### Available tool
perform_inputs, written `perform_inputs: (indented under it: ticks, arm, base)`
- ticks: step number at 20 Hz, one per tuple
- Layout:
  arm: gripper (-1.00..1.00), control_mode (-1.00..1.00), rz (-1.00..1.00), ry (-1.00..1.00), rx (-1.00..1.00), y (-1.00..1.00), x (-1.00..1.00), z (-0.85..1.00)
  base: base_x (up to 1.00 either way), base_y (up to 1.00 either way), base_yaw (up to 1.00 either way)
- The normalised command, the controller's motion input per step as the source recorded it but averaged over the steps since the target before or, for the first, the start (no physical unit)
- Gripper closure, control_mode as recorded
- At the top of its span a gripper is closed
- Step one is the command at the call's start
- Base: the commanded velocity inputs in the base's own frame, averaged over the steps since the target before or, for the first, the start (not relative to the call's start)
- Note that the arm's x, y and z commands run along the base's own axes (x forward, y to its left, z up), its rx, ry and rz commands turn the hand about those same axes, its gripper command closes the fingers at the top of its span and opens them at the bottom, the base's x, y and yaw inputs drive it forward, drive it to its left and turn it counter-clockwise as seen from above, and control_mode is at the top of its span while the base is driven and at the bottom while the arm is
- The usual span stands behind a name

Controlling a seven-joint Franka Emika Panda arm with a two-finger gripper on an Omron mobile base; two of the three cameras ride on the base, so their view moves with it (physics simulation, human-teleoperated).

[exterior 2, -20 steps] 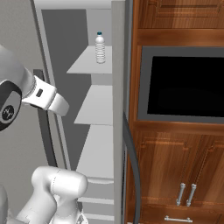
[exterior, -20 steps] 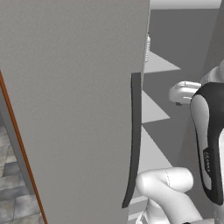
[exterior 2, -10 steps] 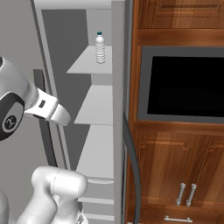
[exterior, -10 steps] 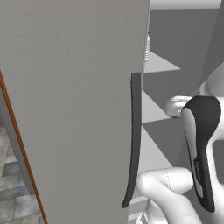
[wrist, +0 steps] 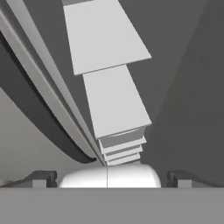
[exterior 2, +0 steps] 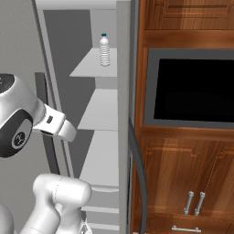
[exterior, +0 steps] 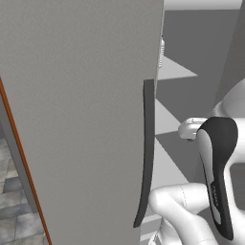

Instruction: Take the bottled waters from the counter and place them in the freezer to freeze. Close the freezer door after placing the bottles.

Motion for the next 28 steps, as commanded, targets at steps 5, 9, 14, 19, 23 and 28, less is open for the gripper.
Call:
perform_inputs:
  ticks: [5,9,14,19,23,28]
  arm:
    - [-1.0,-1.0,0.03,0.14,0.0,0.0,0.0,-0.2]
    - [-1.0,-1.0,0.0,0.04,0.0,0.0,0.0,-0.04]
    - [-1.0,-1.0,0.0,0.0,0.0,0.0,0.0,0.0]
    - [-1.0,1.0,0.0,0.0,0.0,0.0,0.0,0.0]
    - [-1.0,1.0,0.0,0.0,0.0,0.0,0.0,0.0]
    - [-1.0,1.0,0.0,0.0,0.0,0.0,0.0,0.0]
  base:
    - [0.0,0.0,0.0]
    - [0.0,0.0,0.0]
    - [0.0,0.0,0.0]
    - [0.0,0.0,0.0]
    - [-0.17,0.03,0.0]
    - [-0.44,0.11,0.0]
